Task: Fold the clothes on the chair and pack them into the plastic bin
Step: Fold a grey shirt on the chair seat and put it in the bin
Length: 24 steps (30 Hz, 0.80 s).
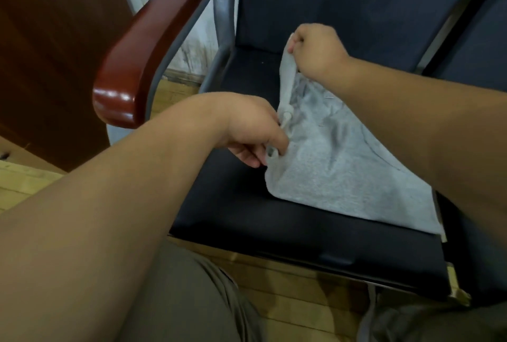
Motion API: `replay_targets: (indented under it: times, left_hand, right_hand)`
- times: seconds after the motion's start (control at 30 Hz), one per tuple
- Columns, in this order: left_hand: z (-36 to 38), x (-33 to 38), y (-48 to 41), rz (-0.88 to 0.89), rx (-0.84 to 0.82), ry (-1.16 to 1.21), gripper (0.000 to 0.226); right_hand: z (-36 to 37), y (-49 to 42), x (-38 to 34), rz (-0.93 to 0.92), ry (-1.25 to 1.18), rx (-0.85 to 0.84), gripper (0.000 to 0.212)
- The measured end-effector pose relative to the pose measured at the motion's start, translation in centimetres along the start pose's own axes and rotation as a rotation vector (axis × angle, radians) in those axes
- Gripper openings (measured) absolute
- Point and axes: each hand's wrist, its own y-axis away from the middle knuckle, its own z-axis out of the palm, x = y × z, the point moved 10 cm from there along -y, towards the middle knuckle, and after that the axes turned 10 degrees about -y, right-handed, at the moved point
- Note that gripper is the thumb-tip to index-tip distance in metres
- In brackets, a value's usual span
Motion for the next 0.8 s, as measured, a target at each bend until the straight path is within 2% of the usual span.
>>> replay_targets:
  times: [0.13, 0.27, 0.4, 0.57, 0.67, 0.8]
  left_hand:
    - [2.9, 4.0, -1.1, 0.041, -0.031, -0.065, 0.028]
    - [6.2, 6.4, -3.5, -0.029, -0.080, -0.144, 0.026]
    - [9.9, 6.4, -5.6, -0.157, -0.186, -0.239, 0.022]
    - [10.4, 7.3, -6.4, -0.203, -0.191, -0.477, 0.020]
    - [10.6, 9.7, -5.5, -0.135, -0.168, -0.633, 0.022]
    - [12.5, 14.7, -5.2, 0.113, -0.065, -0.705, 0.020]
  right_hand:
    - [-3.1, 1.1, 4.2, 0.102, -0.087, 0.014, 0.030]
    - [-3.7, 2.5, 7.7, 0.204, -0.089, -0.062, 0.045]
    - [-2.7, 4.5, 9.3, 0.219, -0.082, -0.264, 0.032]
    - [-5.6, 6.0, 11.7, 0.207, -0.004, -0.293, 0.028]
    - [-8.6, 6.7, 13.5, 0.213, 0.021, -0.294, 0.028]
    - [-11.9, 7.5, 18.5, 0.307, -0.017, -0.210, 0.030]
